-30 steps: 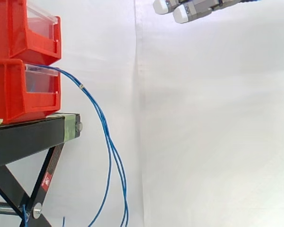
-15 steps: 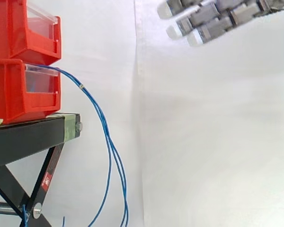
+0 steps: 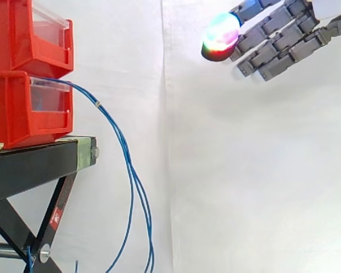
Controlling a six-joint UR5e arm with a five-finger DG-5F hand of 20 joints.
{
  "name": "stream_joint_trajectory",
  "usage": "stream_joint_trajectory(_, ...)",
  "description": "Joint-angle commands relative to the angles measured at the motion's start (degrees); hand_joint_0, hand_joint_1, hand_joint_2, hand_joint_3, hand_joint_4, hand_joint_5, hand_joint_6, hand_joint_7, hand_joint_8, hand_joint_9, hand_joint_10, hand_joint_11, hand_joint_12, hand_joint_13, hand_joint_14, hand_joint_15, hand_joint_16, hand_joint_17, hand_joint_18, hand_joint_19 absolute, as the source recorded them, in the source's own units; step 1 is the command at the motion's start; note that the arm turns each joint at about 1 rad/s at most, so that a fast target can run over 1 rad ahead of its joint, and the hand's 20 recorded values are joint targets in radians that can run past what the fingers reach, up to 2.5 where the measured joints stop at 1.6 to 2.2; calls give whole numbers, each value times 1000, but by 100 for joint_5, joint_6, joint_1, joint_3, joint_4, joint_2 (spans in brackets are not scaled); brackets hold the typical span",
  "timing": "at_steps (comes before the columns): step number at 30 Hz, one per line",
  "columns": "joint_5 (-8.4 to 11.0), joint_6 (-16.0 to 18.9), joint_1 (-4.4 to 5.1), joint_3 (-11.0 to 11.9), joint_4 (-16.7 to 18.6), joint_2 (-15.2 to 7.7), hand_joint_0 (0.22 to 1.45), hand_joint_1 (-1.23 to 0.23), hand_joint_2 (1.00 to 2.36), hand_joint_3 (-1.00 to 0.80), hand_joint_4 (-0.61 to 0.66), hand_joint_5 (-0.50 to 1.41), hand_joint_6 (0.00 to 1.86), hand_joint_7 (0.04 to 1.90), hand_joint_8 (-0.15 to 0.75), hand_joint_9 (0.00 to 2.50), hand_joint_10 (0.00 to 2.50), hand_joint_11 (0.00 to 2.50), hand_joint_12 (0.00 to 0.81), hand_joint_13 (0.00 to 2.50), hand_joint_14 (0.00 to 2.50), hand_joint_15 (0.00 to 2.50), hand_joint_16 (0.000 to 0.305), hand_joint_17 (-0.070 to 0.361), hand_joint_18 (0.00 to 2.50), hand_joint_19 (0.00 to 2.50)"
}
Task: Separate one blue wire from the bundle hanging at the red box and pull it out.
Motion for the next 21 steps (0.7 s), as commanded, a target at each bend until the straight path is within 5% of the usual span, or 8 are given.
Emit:
stream_joint_trajectory(1,1135,-749,74,-2,237,-9,491,-450,1000,-500,233,-231,503,857,244,0,0,0,359,0,2,131,72,163,0,0)
stream_joint_trajectory(8,1469,-1461,188,-2,606,-88,484,-453,1000,-500,236,-230,503,858,248,0,0,0,362,0,2,132,73,164,0,0)
stream_joint_trajectory(12,1803,-1733,249,-11,949,-624,483,-455,1000,-500,235,-230,502,854,247,0,0,0,364,0,2,129,73,164,0,0)
stream_joint_trajectory(21,1864,-1883,381,-11,1063,-782,485,-453,1000,-500,235,-229,502,849,248,0,0,0,364,0,2,133,72,162,0,0)
